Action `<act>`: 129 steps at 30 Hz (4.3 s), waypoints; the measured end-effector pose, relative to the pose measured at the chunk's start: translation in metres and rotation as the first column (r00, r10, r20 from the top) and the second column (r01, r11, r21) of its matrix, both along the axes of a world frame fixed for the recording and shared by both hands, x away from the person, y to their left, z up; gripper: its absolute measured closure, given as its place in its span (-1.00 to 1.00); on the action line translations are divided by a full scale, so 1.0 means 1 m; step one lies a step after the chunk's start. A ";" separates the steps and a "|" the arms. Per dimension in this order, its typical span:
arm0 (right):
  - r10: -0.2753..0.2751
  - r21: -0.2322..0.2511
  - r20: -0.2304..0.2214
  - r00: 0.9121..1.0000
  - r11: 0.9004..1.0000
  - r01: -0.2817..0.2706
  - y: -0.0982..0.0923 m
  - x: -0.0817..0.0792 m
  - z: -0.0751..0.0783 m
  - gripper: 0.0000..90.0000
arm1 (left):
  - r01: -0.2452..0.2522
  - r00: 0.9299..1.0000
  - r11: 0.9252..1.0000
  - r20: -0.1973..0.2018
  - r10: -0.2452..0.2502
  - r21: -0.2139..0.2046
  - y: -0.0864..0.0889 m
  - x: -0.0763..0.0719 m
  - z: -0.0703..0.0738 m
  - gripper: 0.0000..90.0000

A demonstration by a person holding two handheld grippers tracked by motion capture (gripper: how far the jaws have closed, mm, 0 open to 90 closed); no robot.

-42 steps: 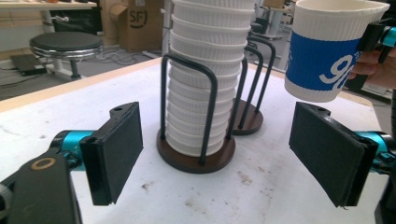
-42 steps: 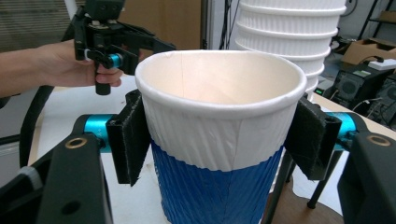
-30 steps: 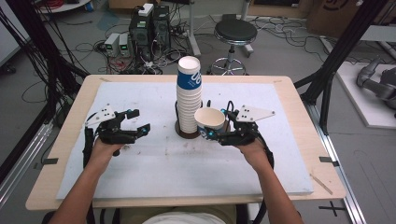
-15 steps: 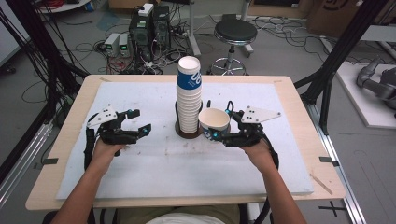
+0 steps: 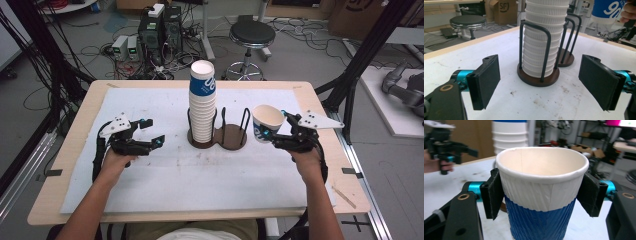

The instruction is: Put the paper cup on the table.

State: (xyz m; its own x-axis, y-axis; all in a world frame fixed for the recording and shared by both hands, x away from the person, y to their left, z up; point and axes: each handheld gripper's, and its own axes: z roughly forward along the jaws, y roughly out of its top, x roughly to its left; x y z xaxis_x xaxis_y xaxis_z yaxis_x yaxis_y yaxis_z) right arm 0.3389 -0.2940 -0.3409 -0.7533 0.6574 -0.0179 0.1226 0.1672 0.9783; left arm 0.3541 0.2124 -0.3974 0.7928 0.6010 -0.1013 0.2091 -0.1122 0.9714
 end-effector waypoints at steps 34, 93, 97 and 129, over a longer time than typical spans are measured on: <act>-0.480 -0.085 -0.181 0.858 0.877 0.473 -0.039 0.066 -0.083 -0.35 | -0.006 0.999 1.000 -0.047 0.006 0.006 -0.002 0.001 -0.006 -0.62; -0.281 -0.075 -0.119 0.952 0.959 0.274 -0.038 -0.021 -0.033 -0.56 | -0.052 0.998 0.997 -0.037 0.049 -0.059 0.004 0.001 -0.003 -0.61; -0.267 -0.082 -0.123 0.956 0.962 0.259 -0.036 -0.019 -0.032 -0.56 | -0.049 0.998 0.997 -0.038 0.047 -0.052 0.003 0.000 -0.002 -0.61; -0.231 -0.101 -0.094 0.968 0.970 0.222 -0.022 -0.024 -0.023 -0.56 | -0.069 0.998 0.996 0.000 0.069 -0.059 0.006 -0.005 0.005 -0.61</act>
